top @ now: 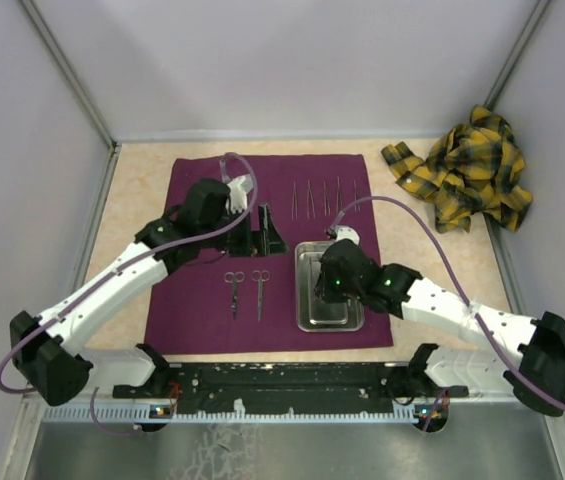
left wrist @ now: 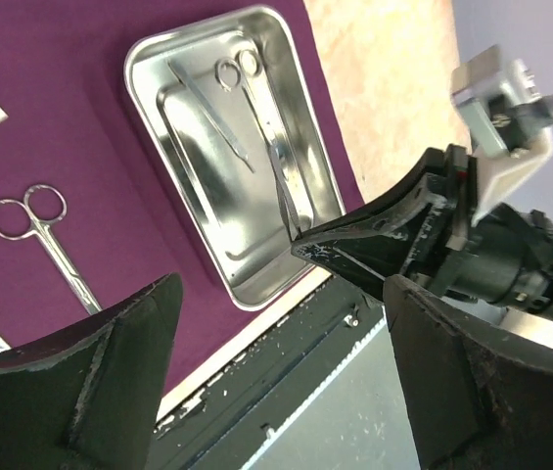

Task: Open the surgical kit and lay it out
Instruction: Pick up the medical item from the container, then place the medical item in the surgical kit.

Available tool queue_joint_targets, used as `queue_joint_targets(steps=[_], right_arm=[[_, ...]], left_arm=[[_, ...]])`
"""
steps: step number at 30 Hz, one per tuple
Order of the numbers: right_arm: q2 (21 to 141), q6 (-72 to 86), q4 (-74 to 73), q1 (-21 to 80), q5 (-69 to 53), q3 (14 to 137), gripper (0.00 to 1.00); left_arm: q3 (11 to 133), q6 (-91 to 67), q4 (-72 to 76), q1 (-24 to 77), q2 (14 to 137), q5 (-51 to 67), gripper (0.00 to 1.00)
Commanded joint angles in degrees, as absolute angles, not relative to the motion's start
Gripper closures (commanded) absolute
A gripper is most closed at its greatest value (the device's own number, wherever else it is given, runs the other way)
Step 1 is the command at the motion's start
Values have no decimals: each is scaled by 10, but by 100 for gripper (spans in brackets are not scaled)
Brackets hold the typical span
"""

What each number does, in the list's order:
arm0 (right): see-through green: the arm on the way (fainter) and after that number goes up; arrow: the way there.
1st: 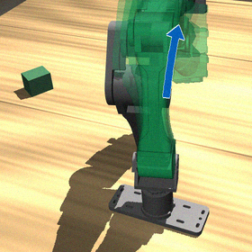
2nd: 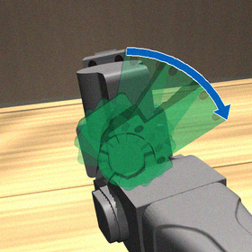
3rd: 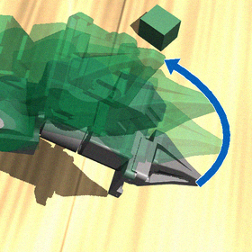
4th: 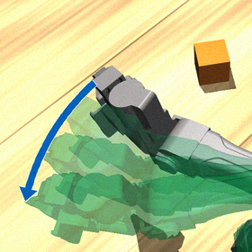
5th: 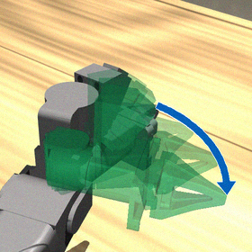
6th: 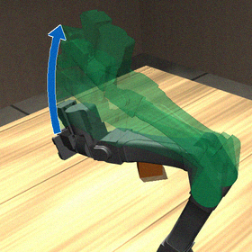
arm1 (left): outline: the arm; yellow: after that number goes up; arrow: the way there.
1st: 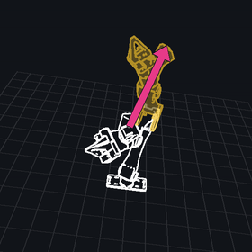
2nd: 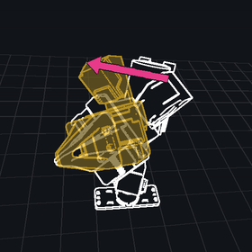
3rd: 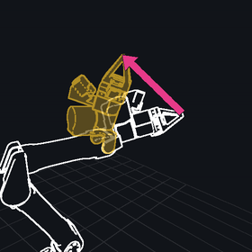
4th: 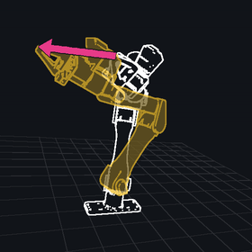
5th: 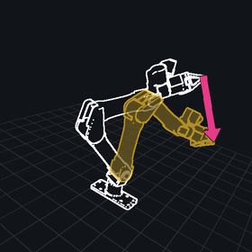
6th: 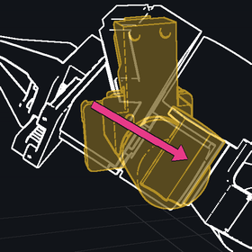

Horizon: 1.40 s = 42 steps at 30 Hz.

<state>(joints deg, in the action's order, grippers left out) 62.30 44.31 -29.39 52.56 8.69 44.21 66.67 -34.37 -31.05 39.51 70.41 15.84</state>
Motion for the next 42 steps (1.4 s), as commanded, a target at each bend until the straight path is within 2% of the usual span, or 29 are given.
queue_joint_targets(steps=[1, 17, 29, 42], right_arm=[[607, 434, -227, 522, 57, 439, 100], [624, 445, -174, 522, 9, 441, 100], [623, 442, -166, 522, -2, 441, 100], [620, 444, -161, 523, -11, 435, 100]], left_arm=[[639, -386, -224, 402, 724, 222, 12], [613, -400, -172, 417, 781, 199, 37], [607, -401, -164, 417, 808, 193, 46], [603, -401, -160, 417, 822, 193, 65]])
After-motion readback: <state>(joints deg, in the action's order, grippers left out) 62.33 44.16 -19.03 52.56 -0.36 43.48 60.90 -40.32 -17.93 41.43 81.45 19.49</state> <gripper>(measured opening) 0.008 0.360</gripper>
